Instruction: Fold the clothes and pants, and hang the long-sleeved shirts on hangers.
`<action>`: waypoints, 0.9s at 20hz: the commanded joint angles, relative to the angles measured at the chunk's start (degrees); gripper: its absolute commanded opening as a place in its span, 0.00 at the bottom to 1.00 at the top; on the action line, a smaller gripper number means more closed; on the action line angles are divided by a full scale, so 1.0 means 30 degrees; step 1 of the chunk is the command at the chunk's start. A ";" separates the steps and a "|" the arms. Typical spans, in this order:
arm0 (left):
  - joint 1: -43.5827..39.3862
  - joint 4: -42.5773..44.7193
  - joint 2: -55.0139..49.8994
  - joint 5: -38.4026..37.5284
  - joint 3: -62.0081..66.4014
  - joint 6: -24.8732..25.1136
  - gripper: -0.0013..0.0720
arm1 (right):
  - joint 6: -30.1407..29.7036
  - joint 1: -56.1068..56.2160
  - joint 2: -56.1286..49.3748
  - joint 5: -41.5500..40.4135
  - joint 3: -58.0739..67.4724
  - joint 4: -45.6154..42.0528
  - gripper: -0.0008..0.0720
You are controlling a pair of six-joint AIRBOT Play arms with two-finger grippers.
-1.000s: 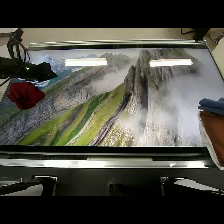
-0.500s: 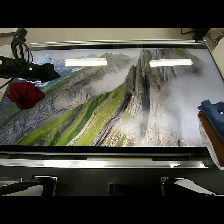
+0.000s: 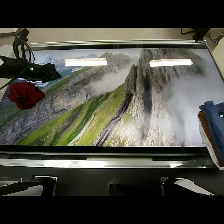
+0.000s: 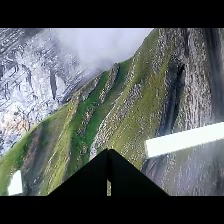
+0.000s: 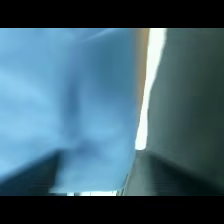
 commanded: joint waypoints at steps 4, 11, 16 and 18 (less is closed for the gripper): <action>0.0036 -0.2339 0.0007 0.1625 0.3045 0.0488 0.05 | -0.4779 0.0204 0.0029 -0.4277 0.6003 0.8058 0.96; -0.1617 1.1234 -0.1311 0.0597 0.5690 -0.6084 0.15 | -0.4714 1.1628 -0.0299 -0.3381 1.0076 0.8327 0.80; -0.2164 0.6513 -0.3519 -0.8021 0.2353 -0.3337 0.98 | -0.4065 1.8994 -0.2586 0.2084 0.5064 0.5916 0.99; -0.3235 0.8102 -0.1851 -0.4160 -0.0321 -0.4619 0.97 | -0.4073 2.0138 -0.2543 0.1953 0.3053 0.5880 0.98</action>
